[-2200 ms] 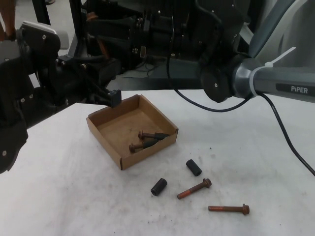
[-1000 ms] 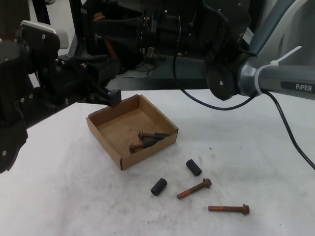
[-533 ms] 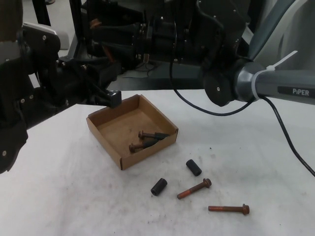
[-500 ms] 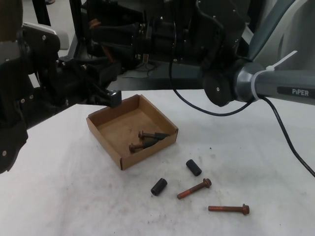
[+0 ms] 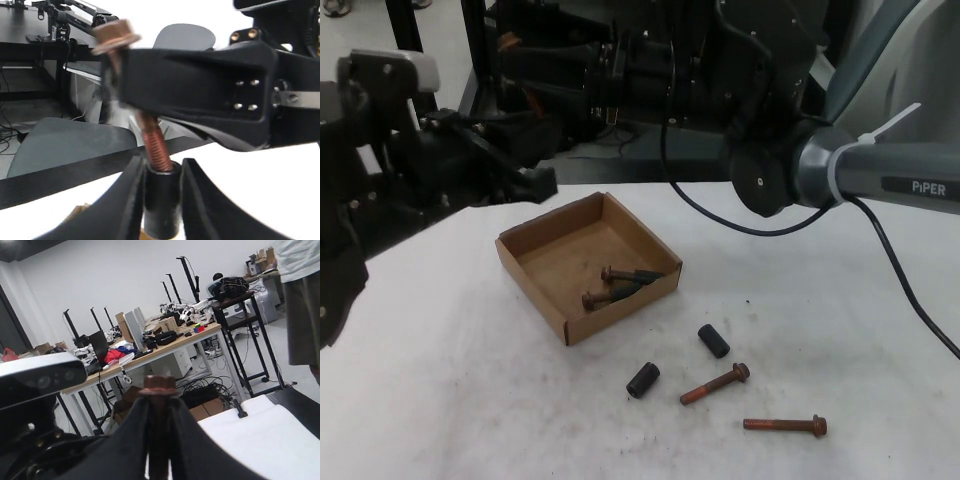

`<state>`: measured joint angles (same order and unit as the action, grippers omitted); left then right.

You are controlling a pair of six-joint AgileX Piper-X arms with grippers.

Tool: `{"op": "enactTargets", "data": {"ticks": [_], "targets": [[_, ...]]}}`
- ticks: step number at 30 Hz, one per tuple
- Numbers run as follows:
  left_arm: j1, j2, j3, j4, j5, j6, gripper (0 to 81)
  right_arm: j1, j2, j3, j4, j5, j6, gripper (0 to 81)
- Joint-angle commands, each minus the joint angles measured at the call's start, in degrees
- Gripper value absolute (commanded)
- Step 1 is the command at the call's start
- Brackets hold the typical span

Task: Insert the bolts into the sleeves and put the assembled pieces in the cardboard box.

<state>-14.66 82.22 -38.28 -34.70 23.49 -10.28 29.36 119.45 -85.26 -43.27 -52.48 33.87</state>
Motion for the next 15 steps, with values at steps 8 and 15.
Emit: {"op": "enactTargets", "data": {"ticks": [8, 15], "targets": [[2.1, -0.6, -1.0, -3.7, -2.6, -1.7, 0.8, 0.3, -0.3, 0.1, 0.6, -3.1, -0.9, 0.2], [2.1, -0.6, -1.0, -3.7, -2.4, -1.7, 0.8, 0.3, -0.3, 0.1, 0.6, -4.1, -0.9, 0.2]]}}
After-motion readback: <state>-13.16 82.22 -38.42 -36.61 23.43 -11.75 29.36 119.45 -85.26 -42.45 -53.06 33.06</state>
